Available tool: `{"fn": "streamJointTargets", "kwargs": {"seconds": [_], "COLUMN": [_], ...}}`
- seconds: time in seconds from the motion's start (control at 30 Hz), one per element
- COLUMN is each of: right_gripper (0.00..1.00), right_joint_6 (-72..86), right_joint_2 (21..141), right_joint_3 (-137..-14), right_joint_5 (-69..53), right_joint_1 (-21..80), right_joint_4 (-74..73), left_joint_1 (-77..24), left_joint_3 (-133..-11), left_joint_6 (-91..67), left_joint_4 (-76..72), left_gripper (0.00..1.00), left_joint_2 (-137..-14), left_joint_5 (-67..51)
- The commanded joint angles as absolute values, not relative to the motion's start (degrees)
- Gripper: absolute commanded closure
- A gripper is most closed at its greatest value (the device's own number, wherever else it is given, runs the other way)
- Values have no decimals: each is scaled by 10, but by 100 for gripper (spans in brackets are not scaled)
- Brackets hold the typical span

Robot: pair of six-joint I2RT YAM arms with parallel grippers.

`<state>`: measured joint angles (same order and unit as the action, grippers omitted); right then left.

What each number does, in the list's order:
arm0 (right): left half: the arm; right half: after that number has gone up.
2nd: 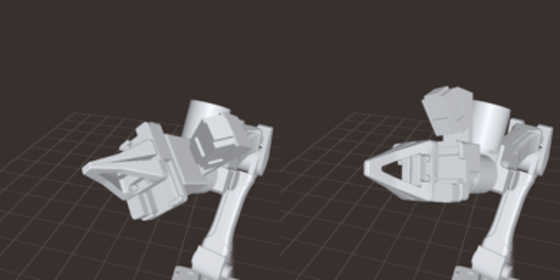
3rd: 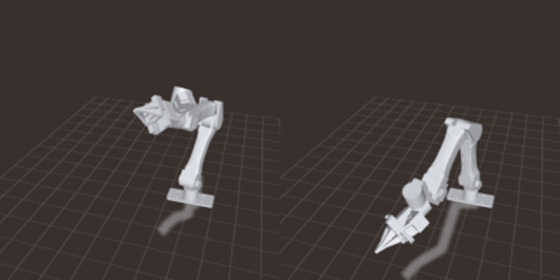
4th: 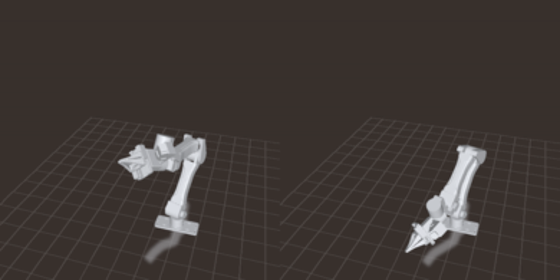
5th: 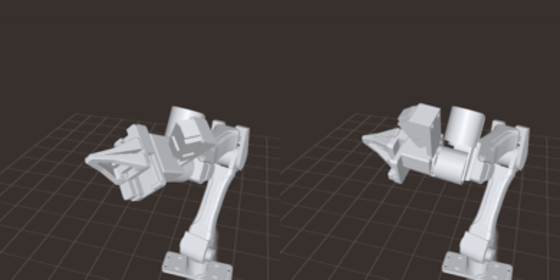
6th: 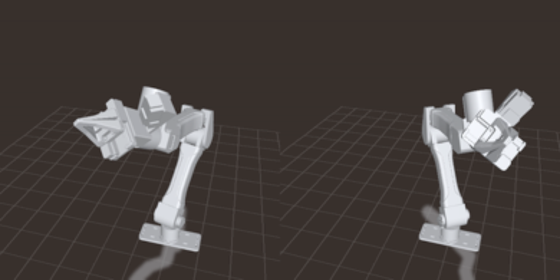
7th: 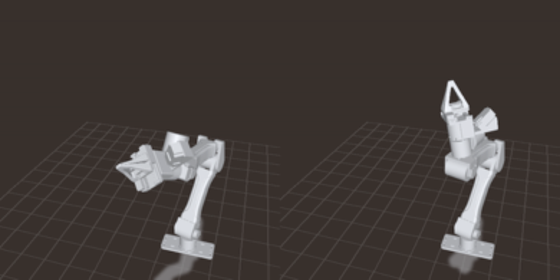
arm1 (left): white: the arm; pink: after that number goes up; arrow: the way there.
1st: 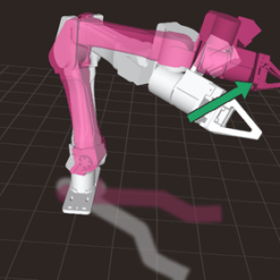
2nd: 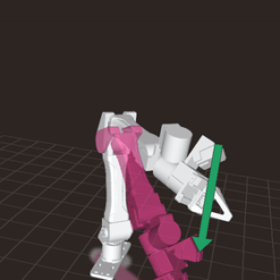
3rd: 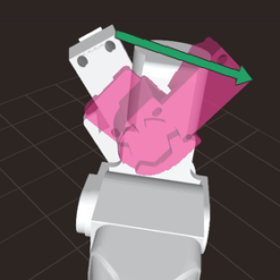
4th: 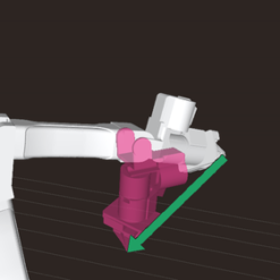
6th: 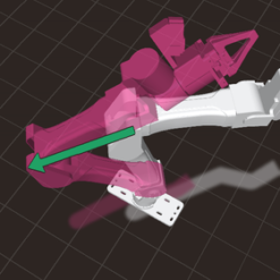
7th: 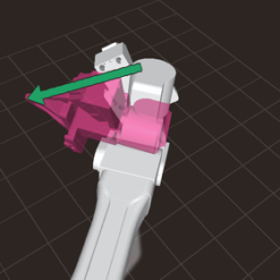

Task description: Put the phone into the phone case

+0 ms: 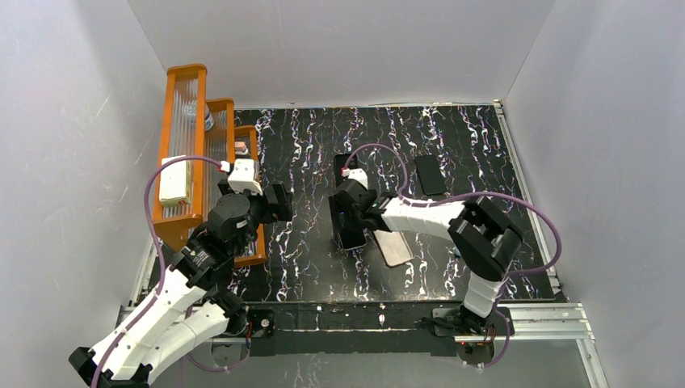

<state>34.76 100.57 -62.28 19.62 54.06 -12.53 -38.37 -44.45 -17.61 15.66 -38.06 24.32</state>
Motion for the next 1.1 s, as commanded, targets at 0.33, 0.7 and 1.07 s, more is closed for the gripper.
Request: {"fn": "streamJointTargets", "kwargs": {"seconds": [0.33, 0.7, 1.07], "right_gripper": [9, 22, 44], "right_joint_6": [348, 345, 333], "right_joint_2": [1102, 1142, 1081], "right_joint_3": [-698, -706, -662], "right_joint_5": [273, 285, 236], "right_joint_1": [583, 585, 586], "right_joint_4": [-193, -222, -161], "left_joint_1": [-381, -381, -381], "left_joint_3": [-434, -434, -437], "left_joint_6": [-159, -163, -169], "left_joint_4": [152, 152, 154], "left_gripper": [2, 2, 2], "left_joint_2": [-370, -367, -380], "left_joint_5": [273, 277, 262]}}
